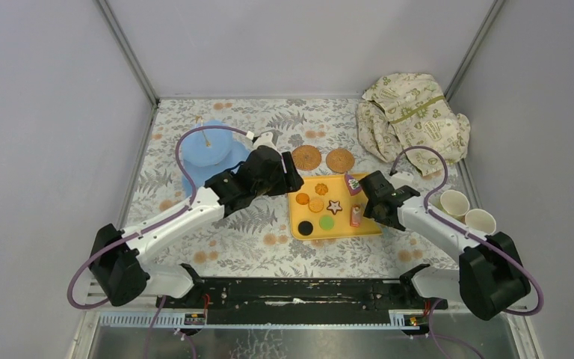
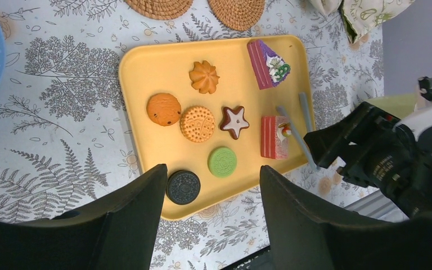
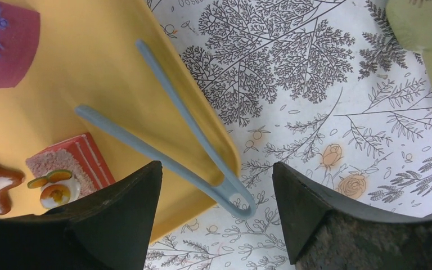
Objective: Serve the afternoon tea
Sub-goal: Adjust the tray at the center of the board, then pick up the clamp from the tray.
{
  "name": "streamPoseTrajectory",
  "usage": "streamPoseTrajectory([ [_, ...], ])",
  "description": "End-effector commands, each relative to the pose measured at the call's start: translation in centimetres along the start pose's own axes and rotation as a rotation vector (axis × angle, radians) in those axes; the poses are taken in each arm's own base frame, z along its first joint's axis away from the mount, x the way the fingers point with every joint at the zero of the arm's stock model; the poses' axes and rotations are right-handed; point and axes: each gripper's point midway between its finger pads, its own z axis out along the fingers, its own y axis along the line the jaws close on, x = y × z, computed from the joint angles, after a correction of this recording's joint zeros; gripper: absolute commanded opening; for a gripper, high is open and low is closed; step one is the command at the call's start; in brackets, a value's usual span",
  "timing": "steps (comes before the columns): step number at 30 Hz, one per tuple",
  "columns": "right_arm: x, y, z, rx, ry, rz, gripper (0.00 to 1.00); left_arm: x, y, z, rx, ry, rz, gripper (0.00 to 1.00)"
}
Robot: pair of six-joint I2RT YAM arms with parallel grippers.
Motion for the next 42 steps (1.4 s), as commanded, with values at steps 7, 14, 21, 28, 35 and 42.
streamPoseTrajectory([
  [7,-1.5,1.3,1.1,-0.005,-0.004,0.063,0.75,-1.8,-2.0,-2.0,0.099,-0.062,0.031,0.69],
  [14,-1.2,1.0,2.1,0.012,0.016,0.068,0.73,-1.8,-1.9,-2.0,0.099,-0.062,0.043,0.69],
  [21,-0.9,0.8,2.8,0.022,0.033,0.079,0.63,-1.7,-1.7,-1.9,0.096,-0.062,0.048,0.69],
  [28,-0.2,0.8,3.5,0.020,0.049,0.086,0.52,-1.6,-1.2,-1.7,0.087,-0.056,0.048,0.69],
  [35,0.7,1.3,3.6,-0.011,0.081,0.089,0.36,-1.6,-1.0,-1.7,0.082,-0.057,0.045,0.69],
  [42,0.7,1.1,3.3,-0.016,0.079,0.088,0.22,-1.8,-1.0,-1.7,0.076,-0.061,0.042,0.69],
])
